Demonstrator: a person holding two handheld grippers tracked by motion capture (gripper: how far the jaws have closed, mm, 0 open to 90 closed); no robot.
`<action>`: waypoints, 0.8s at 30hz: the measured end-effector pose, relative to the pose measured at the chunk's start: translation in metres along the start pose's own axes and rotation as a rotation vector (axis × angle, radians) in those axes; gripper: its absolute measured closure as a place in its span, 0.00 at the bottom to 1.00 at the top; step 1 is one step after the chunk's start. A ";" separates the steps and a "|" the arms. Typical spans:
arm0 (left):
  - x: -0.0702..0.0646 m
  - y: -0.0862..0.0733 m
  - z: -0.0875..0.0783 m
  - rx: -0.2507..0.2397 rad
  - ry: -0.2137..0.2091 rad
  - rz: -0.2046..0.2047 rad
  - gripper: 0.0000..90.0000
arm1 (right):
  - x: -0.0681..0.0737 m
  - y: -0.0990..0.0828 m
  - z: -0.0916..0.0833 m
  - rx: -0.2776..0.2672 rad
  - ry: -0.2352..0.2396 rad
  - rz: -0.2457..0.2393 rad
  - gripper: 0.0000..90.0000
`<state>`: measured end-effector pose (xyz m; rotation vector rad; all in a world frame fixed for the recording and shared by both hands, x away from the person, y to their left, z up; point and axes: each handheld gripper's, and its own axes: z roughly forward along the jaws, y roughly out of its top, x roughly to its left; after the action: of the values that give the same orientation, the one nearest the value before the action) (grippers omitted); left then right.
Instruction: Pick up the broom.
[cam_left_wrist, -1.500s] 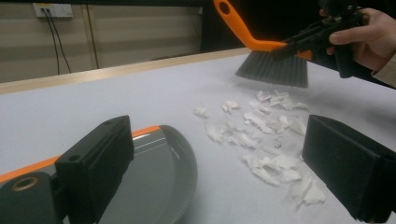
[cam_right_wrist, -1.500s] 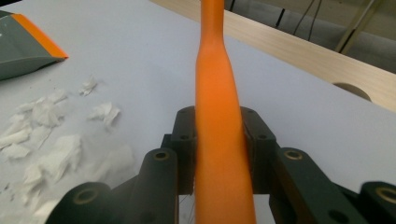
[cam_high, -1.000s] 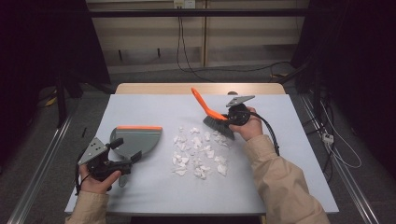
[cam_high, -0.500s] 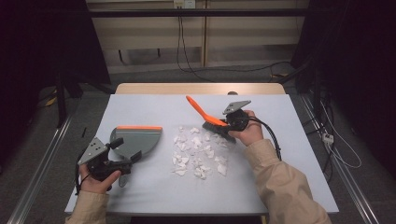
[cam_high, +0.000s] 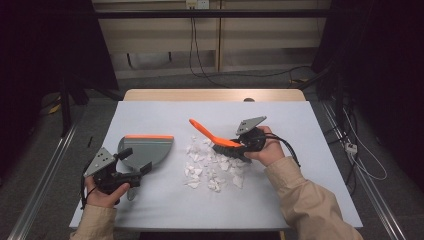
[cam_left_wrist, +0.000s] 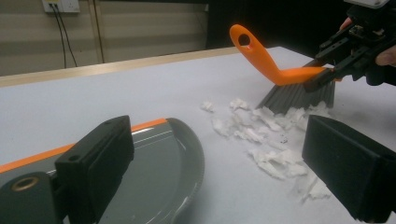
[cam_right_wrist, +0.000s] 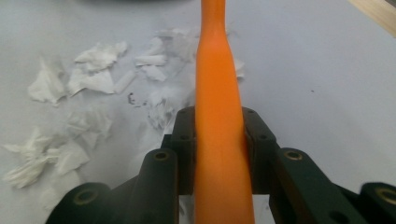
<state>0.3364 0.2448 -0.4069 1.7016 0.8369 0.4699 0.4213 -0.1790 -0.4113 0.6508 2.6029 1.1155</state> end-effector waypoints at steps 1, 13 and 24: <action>0.000 0.000 0.000 0.001 0.000 0.001 0.10 | 0.003 0.001 -0.001 0.002 0.002 -0.009 0.79; 0.000 0.000 -0.001 -0.001 0.003 -0.003 0.10 | -0.001 0.012 -0.022 -0.103 -0.019 0.006 0.79; 0.000 -0.001 -0.002 0.003 0.003 0.001 0.10 | -0.024 0.014 -0.008 -0.155 -0.095 0.066 0.79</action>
<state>0.3352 0.2463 -0.4074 1.7042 0.8391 0.4719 0.4438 -0.1875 -0.3942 0.7398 2.4033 1.2585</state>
